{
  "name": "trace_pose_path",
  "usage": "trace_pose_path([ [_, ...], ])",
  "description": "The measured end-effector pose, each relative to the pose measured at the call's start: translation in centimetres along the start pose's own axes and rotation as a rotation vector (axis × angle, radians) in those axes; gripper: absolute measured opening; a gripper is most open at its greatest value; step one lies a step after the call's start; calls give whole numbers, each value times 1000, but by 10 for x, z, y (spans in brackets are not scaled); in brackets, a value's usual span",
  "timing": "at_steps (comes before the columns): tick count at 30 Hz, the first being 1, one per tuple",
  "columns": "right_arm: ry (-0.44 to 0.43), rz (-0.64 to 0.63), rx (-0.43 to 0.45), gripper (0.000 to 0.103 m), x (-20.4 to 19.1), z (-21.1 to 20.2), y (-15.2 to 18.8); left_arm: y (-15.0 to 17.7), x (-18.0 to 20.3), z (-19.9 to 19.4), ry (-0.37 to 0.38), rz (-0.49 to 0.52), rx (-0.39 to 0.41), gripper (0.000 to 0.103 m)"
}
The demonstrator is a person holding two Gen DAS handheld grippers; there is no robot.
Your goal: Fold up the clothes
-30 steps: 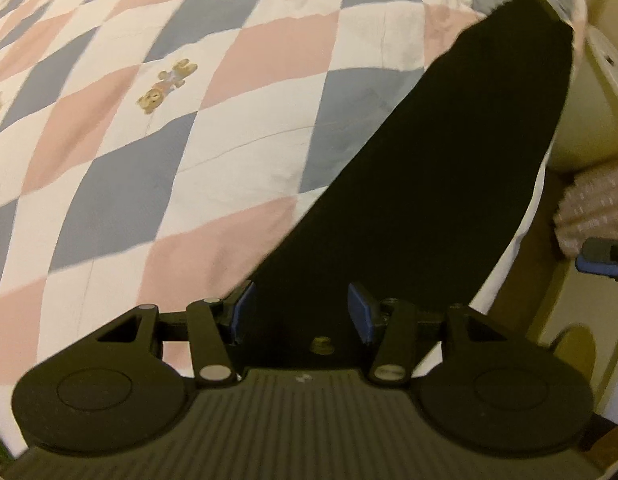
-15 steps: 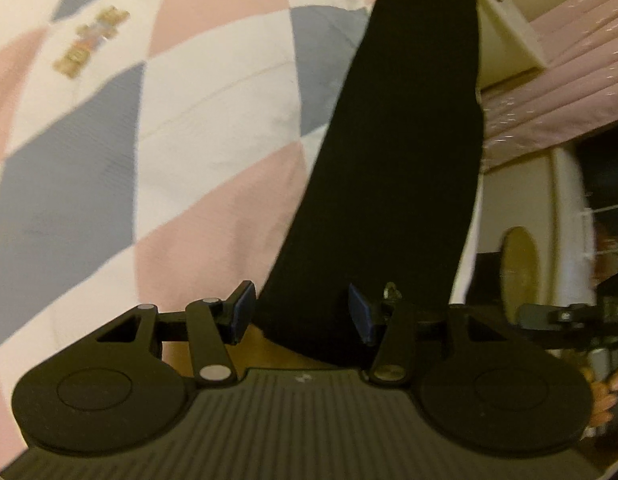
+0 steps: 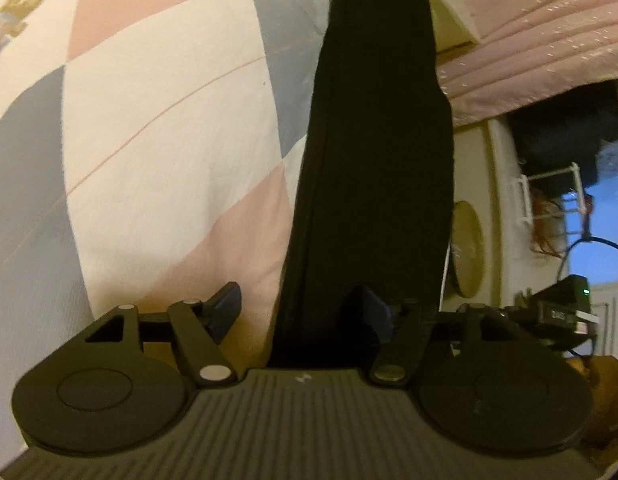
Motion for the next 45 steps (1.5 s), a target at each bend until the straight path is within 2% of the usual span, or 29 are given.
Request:
trace_pose_path([
  [5, -30, -9, 27, 69, -1, -6, 6, 1, -1, 5, 81, 22, -21, 63],
  [9, -38, -16, 33, 69, 0, -8, 6, 1, -3, 9, 118, 8, -14, 62],
  [10, -39, -20, 32, 69, 0, -9, 6, 2, -3, 9, 130, -1, -13, 58],
  [11, -42, -23, 31, 70, 0, -9, 7, 3, -3, 10, 150, -13, -15, 46],
  [13, -47, -34, 27, 70, -1, -11, 6, 4, -1, 12, 187, -27, -19, 44],
  [16, -61, -47, 21, 70, -2, -11, 5, 4, -6, 19, 183, -50, -12, 39],
  [20, -67, -56, 14, 69, 0, -7, 2, 3, -17, 31, 205, -111, -23, 42],
  [23, -64, -60, 10, 70, 2, 3, -1, 2, -5, 34, 196, -71, -32, 49],
  [24, -64, -65, 9, 72, 0, 7, -2, 3, -2, 33, 197, -61, -30, 47],
  [25, -66, -75, 5, 71, -4, 8, -2, 4, -1, 30, 206, -58, -21, 34],
  [26, -60, -95, -3, 64, -7, 8, -1, 5, 1, 28, 214, -55, -12, 22],
  [27, -57, -124, -16, 41, -10, 7, 1, 5, 3, 25, 222, -52, -3, 17],
  [28, -57, -147, -31, 31, -13, 5, 4, 6, 5, 23, 231, -49, 6, 10],
  [29, -83, -144, -50, 23, -13, 2, 7, 7, 7, 20, 239, -47, 16, 10],
  [31, -127, -137, -87, 20, -13, -2, 12, 8, 8, 19, 231, -53, 21, 12],
  [32, -111, -134, -87, 23, -11, -1, 13, 8, 5, 23, 196, -72, 8, 23],
  [33, -97, -107, -77, 26, -5, 2, 12, 7, 1, 27, 174, -89, -2, 29],
  [35, -104, -64, -67, 26, 0, 7, 8, 6, -7, 35, 155, -119, -19, 29],
  [36, -120, -47, -66, 22, 0, 9, 5, 6, -8, 35, 151, -128, -17, 29],
  [37, -135, -34, -67, 20, 0, 11, 3, 8, -6, 31, 151, -131, -8, 25],
  [38, -142, -46, -84, 10, -3, 10, 4, 10, -5, 27, 152, -134, 2, 20],
  [39, -150, -53, -102, 9, -6, 9, 5, 11, -3, 23, 153, -137, 11, 18],
  [45, -222, 71, -147, 7, -13, -14, -2, 10, 24, 3, 144, -215, 38, 13],
])
Point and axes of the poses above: each gripper's, at about its wrist camera, not at the fingertips, and z roughly the way its jaws point, x to its right, y to its underside, the point moved 4 cm from there along z, roughly the way its jaws point, and after that the axes turned 2 degrees about -x, right-handed, at the moved point
